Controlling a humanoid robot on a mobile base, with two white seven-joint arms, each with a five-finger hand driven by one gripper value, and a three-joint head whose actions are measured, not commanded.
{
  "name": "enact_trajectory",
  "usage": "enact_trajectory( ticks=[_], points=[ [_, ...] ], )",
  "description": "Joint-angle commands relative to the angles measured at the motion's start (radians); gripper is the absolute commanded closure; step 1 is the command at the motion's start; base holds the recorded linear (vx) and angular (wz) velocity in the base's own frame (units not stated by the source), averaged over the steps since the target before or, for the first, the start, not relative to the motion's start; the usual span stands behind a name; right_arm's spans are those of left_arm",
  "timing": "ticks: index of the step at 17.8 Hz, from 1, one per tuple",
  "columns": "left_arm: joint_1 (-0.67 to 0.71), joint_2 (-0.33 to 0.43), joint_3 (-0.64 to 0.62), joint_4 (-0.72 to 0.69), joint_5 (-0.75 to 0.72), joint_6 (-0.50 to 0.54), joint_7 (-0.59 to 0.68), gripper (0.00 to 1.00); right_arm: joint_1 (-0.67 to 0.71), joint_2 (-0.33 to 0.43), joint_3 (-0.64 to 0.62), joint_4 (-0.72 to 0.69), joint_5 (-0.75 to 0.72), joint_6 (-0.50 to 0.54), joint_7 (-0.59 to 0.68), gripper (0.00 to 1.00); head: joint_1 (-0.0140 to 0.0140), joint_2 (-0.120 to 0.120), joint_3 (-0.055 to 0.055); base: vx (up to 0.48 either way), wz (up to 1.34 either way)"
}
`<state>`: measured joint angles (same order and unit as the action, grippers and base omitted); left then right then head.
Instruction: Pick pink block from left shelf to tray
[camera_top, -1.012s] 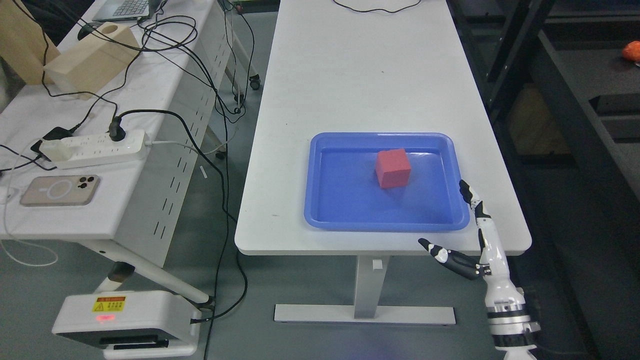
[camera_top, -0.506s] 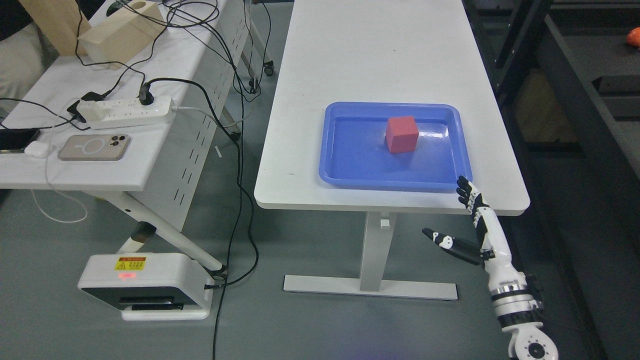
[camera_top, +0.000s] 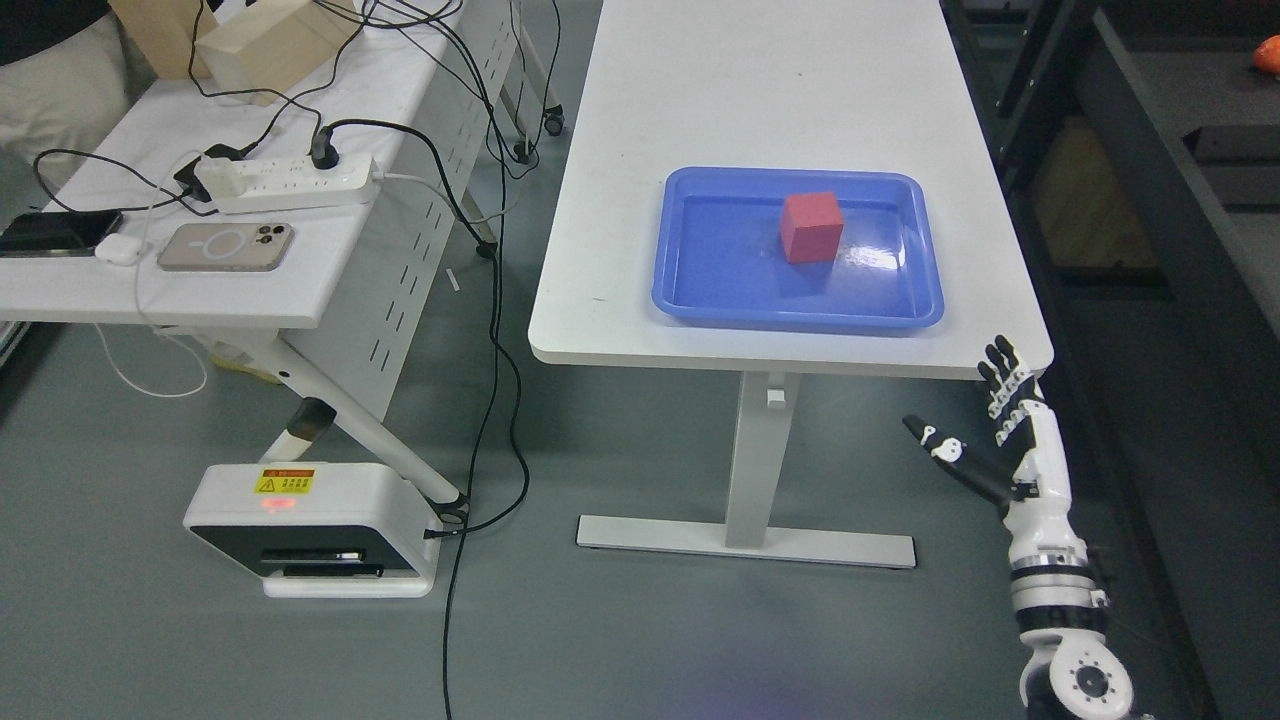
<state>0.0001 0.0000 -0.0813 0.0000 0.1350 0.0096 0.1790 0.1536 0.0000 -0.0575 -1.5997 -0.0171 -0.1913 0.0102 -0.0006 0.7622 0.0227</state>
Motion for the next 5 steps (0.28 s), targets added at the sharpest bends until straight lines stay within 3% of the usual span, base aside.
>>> enact_trajectory(
  ticks=[1, 5],
  points=[
    [-0.031, 0.017, 0.0, -0.017, 0.0, 0.0, 0.0, 0.0, -0.002, -0.018, -0.008, 0.012, -0.035, 0.007, 0.02, 0.01, 0.0, 0.0, 0.0, -0.048, 0.0],
    [-0.029, 0.017, 0.0, -0.017, 0.0, 0.0, 0.0, 0.0, -0.003, -0.018, -0.005, 0.01, -0.035, 0.007, 0.028, 0.01, 0.0, 0.0, 0.0, -0.019, 0.0]
  ],
)
